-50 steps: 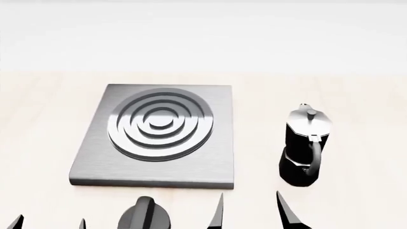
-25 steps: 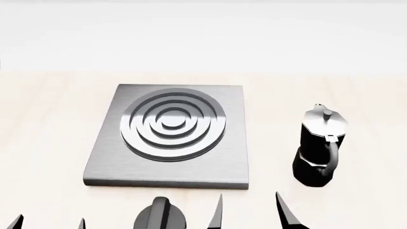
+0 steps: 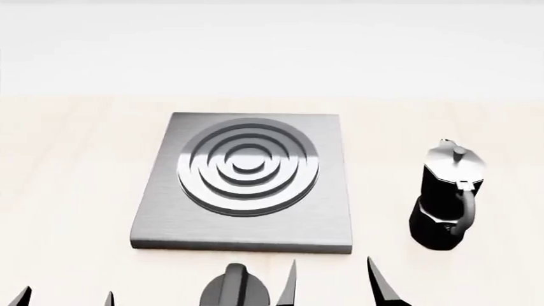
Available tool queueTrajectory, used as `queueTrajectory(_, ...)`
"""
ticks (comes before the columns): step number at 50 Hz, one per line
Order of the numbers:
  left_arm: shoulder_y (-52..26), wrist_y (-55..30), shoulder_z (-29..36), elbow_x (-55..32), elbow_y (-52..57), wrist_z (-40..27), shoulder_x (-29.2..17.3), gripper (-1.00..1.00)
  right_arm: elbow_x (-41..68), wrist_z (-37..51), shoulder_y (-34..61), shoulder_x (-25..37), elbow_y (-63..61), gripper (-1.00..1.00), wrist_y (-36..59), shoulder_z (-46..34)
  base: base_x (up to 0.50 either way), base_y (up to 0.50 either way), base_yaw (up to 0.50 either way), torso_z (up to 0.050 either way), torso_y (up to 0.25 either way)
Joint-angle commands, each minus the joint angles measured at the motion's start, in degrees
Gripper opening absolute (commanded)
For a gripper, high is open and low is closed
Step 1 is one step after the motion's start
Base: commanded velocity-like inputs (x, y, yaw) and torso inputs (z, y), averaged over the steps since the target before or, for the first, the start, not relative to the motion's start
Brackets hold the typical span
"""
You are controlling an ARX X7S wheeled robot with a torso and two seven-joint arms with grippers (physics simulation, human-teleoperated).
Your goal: Put the moka pot on the stove.
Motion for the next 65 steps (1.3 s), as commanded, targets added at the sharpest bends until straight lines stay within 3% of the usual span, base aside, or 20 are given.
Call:
queueTrajectory(1, -0.1, 0.0, 0.2, -0.2, -0.1, -0.1, -0.2, 1.0, 0.1, 0.4, -0.1, 0.2, -0.2, 1.0, -0.1, -0.2, 0.0, 0.08, 0.0, 0.0, 0.0)
queueTrajectory(65, -1.5, 0.0, 1.8, -0.6, -0.9, -0.6, -1.0, 1.0, 1.0, 1.5, 0.9, 0.6, 2.7, 1.0, -1.4, -1.8, 0.0, 0.04, 0.0, 0.0, 0.0)
